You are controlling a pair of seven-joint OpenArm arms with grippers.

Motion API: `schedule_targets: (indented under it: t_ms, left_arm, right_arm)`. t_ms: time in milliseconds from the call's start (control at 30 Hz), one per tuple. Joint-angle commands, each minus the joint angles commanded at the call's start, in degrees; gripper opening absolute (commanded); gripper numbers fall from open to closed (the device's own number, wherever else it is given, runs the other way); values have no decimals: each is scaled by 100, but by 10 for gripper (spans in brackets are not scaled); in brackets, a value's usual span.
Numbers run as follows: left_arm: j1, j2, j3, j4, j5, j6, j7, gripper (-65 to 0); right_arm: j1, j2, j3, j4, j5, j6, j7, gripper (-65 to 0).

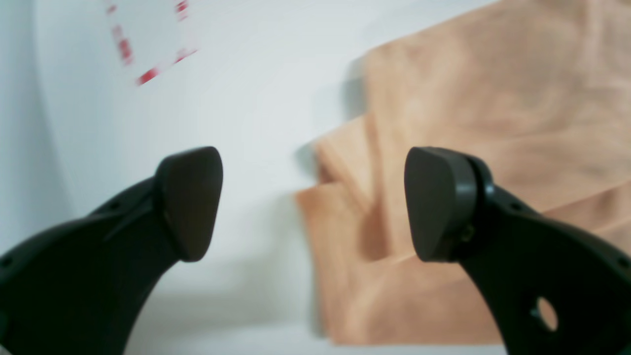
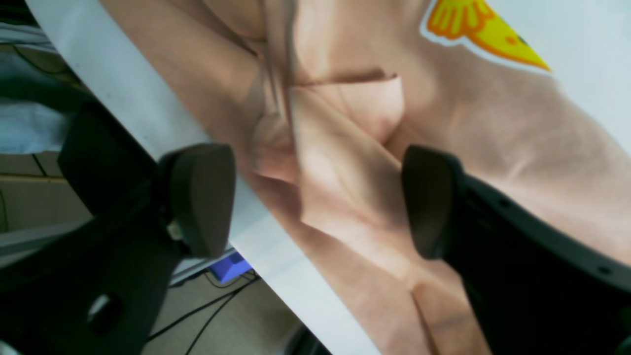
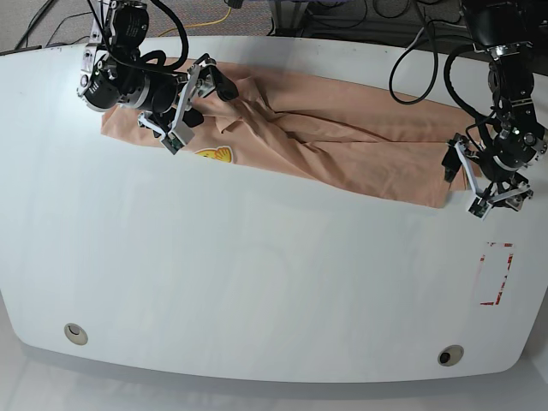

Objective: Layout the t-shirt on the table in an organized manner, then fold the t-shirt properly
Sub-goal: 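Move the left gripper toward the robot over the folded shirt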

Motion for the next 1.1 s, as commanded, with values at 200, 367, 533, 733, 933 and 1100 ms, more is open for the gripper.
schedule_targets:
  t_ms: [200, 367, 533, 733, 933, 1100]
  left_arm:
    - [-167, 360, 18, -35, 18, 0, 0, -101]
    - [-343, 598, 18, -396, 53, 13, 0, -101]
    - [-563, 607, 18, -949, 53, 22, -26, -101]
    - [-686, 589, 18, -1371, 53, 312, -141, -101]
    - [-712, 501, 26, -1714, 53, 382, -404, -101]
    - [-949, 466, 26, -2066, 53, 382, -413, -103]
  right_arm:
    - [18, 9, 0, 0, 0, 0, 9, -141]
    - [26, 9, 0, 0, 0, 0, 9, -141]
    - [26, 9, 0, 0, 0, 0, 9, -141]
    - [26, 18, 0, 0, 0, 0, 18, -141]
    - [26, 18, 0, 0, 0, 0, 18, -141]
    - [9, 18, 0, 0, 0, 0, 123, -141]
